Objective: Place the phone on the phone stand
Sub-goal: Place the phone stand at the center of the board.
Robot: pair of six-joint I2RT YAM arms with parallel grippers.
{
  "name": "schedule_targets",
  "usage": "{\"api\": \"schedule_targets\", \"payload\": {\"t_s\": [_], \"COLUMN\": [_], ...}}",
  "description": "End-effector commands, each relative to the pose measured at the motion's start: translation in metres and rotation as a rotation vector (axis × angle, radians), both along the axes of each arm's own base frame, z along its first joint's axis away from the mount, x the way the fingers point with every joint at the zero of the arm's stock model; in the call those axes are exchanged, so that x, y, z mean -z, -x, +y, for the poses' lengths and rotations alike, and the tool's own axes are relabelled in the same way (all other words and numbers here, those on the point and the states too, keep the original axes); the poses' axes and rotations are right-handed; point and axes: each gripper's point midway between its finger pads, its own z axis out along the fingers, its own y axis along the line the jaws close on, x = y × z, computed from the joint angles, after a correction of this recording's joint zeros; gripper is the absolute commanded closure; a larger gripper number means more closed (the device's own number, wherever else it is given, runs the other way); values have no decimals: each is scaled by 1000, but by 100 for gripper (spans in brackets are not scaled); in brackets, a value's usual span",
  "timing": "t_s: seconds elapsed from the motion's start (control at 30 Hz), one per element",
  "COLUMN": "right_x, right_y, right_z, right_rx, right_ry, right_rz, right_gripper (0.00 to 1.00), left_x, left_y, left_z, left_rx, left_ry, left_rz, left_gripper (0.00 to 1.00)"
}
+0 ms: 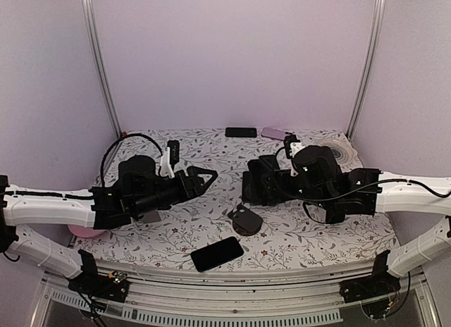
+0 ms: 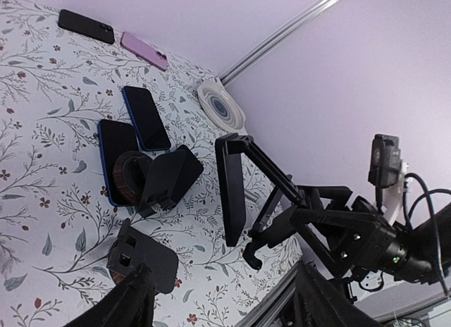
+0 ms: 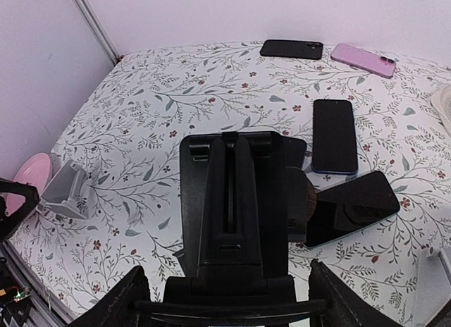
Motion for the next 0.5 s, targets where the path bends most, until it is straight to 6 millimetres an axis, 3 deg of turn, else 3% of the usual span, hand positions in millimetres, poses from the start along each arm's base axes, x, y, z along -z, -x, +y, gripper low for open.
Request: {"api": "schedule_targets", "payload": {"t_s": [0.0,0.27,0.47], "right_x": [16,53,77], "right_y": [1,19,30], "right_z": [-34,-75,-91], "right_rx": [113,203,235], "right_ry": [15,35,80], "right_rz": [41,143,212], "right_gripper": [78,78,78], "left_x": [-2,-4,-3], "left_y": [1,0,0], "left_z": [11,18,19], "left_rx": [-31,-50,-51], "left_ry": [-10,-7,-7], "left_rz": [-17,-22,-21], "left_gripper": [32,31,32]}}
